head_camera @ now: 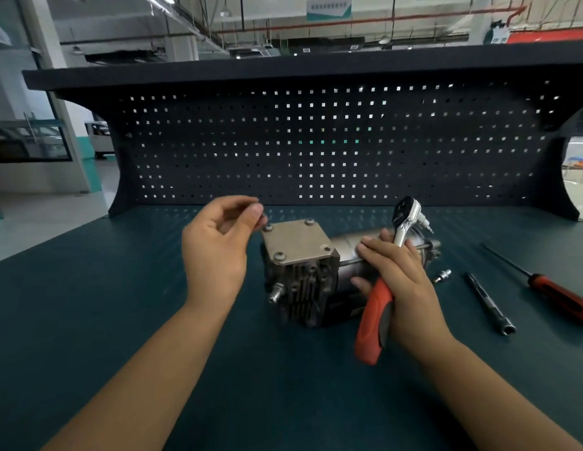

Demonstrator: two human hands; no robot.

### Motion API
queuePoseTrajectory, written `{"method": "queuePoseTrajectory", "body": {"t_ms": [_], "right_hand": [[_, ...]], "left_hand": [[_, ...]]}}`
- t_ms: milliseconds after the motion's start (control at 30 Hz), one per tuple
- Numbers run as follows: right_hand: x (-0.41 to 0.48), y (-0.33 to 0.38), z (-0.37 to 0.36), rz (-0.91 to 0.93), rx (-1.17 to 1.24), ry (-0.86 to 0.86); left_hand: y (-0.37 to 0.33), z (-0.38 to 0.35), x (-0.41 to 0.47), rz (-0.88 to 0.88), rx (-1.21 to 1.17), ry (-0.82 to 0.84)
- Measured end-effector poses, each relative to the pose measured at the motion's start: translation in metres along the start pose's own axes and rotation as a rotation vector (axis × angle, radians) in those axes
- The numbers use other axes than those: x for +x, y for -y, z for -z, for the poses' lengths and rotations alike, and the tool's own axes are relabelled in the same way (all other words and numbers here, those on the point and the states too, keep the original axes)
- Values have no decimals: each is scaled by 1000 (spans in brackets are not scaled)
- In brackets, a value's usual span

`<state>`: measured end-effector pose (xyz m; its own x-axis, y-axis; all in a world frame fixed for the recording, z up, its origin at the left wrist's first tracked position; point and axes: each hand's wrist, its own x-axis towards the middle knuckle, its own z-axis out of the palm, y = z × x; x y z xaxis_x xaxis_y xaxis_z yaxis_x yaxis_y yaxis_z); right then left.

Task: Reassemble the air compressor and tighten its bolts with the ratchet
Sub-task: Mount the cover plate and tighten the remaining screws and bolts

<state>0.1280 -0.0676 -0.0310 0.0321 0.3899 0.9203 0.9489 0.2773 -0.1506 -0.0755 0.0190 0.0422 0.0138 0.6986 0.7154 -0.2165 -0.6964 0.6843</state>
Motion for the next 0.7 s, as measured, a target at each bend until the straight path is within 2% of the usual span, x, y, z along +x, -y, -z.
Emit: {"method": "queuePoseTrajectory", "body": {"t_ms": [33, 133, 233, 333, 500, 700], "right_hand": [[0, 0, 0, -2, -1, -5], [0, 1, 1, 9, -12, -15], [2, 3, 2, 4, -18, -2], [2, 3, 3, 11, -15, -7], [2, 2, 3, 24, -1, -21], [3, 3, 5, 26, -19, -29]], "left_hand": [[-17, -2, -5, -64, 4, 43], [-50, -13, -16, -216, 224, 219], [-56, -26, -8, -69, 358, 376], [-49, -30, -2, 125, 391, 493], [-42, -33, -1, 177, 367, 523], [-41, -34, -5, 74, 475, 508]]}}
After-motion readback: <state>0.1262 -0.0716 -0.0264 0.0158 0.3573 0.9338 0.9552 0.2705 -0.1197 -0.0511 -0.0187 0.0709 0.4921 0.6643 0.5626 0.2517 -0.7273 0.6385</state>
